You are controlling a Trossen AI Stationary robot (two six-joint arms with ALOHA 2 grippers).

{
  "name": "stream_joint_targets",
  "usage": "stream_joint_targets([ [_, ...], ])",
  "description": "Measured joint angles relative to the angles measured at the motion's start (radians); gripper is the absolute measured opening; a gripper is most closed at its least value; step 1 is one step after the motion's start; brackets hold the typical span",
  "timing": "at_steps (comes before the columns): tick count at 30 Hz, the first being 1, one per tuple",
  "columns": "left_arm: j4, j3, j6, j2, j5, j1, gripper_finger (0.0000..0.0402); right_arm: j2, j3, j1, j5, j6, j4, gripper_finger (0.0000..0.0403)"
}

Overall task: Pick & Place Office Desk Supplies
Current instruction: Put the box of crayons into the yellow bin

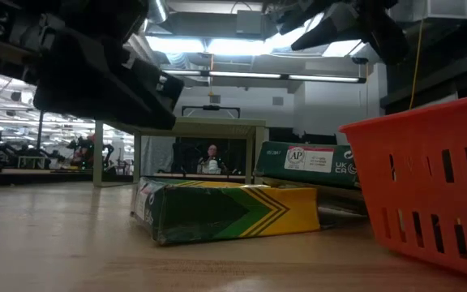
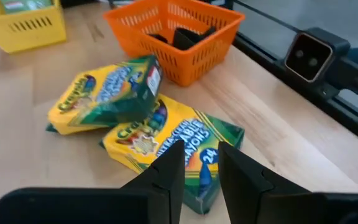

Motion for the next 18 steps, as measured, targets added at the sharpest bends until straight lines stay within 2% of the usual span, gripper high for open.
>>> stream_joint_targets([
  [9,0.076,0.000,0.005,0.065,0.028,0.007,0.0061,0.000,0.000,-0.015,0.010,0.000,0.007,0.0107],
  [18,0.086,0.000,0.007,0.067,0.044,0.036,0.0007,0.000,0.000,-0.023,0.007,-0.001,0.007,0.0107],
])
